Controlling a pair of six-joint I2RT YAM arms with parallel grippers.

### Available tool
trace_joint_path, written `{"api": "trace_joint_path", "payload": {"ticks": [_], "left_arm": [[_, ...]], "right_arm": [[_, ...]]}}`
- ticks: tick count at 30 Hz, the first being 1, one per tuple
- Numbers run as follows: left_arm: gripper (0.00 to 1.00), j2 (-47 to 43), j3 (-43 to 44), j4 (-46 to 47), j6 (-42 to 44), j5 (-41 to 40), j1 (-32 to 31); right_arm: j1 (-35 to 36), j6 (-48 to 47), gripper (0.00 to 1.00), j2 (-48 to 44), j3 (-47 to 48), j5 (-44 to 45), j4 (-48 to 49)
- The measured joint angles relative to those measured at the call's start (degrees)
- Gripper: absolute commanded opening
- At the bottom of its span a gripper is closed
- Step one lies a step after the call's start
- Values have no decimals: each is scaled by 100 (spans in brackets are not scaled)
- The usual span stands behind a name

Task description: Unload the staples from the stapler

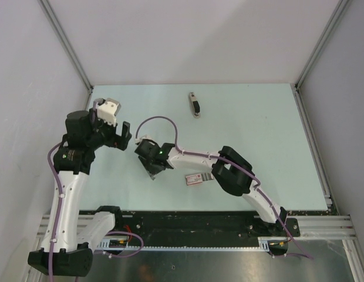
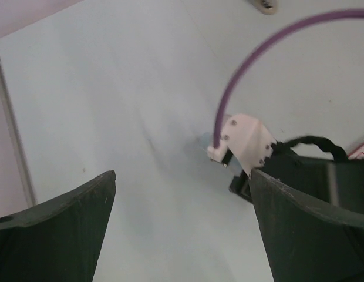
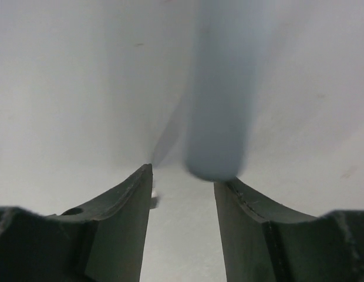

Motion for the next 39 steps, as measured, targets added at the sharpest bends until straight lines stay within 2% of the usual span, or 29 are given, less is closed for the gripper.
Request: {"api": "trace_joint_path", "payload": {"ticks": [8, 15, 23, 27, 32, 39], "left_arm": [[99, 304, 197, 157, -470, -461, 730], [99, 304, 197, 184, -527, -437, 802], [99, 317, 146, 236, -518, -341, 802], [99, 448, 76, 284, -516, -92, 789], [99, 763, -103, 332, -507, -2, 520], [99, 1311, -319, 549, -457, -243, -175]], "right_arm": [[155, 155, 55, -264, -507, -404, 586], [-66, 192, 62, -636, -835, -575, 706], [-1198, -26, 74, -1646, -601, -754, 798], [-1845, -245, 83, -1799, -243, -431, 944], [-2535, -632, 84, -1521, -46, 122, 1062], [-3335, -994, 83, -39, 907, 389, 1182]]}}
